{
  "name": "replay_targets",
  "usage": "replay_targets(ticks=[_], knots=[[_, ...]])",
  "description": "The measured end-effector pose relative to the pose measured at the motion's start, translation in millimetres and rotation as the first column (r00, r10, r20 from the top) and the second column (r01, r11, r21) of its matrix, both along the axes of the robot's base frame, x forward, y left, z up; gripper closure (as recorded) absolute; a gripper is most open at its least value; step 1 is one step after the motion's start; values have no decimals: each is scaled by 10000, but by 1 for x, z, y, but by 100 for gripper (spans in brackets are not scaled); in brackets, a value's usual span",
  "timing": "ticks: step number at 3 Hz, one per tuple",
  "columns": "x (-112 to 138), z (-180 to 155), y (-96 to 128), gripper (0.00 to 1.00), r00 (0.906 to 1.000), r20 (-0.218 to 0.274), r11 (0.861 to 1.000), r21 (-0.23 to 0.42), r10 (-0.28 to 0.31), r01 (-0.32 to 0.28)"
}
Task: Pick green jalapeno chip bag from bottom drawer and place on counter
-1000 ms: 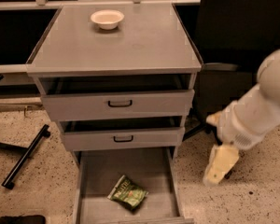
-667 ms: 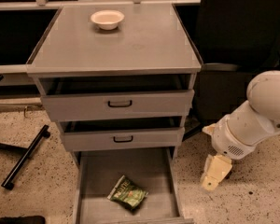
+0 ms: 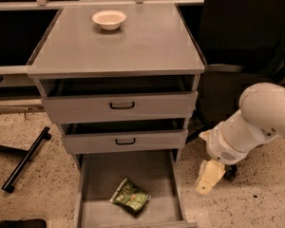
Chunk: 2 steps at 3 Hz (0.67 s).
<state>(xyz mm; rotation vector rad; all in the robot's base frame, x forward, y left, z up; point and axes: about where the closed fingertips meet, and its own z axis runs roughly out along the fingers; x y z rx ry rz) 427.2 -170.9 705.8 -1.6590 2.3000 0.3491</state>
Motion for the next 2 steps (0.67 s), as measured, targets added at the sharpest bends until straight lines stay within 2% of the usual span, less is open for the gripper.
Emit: replay_targets(ticks=[1,2], knots=[[16,-77,37,0,9991,-413,9992,391,-73,89],[30,-157,81,0,9976,-661,9988,436,-198,227]])
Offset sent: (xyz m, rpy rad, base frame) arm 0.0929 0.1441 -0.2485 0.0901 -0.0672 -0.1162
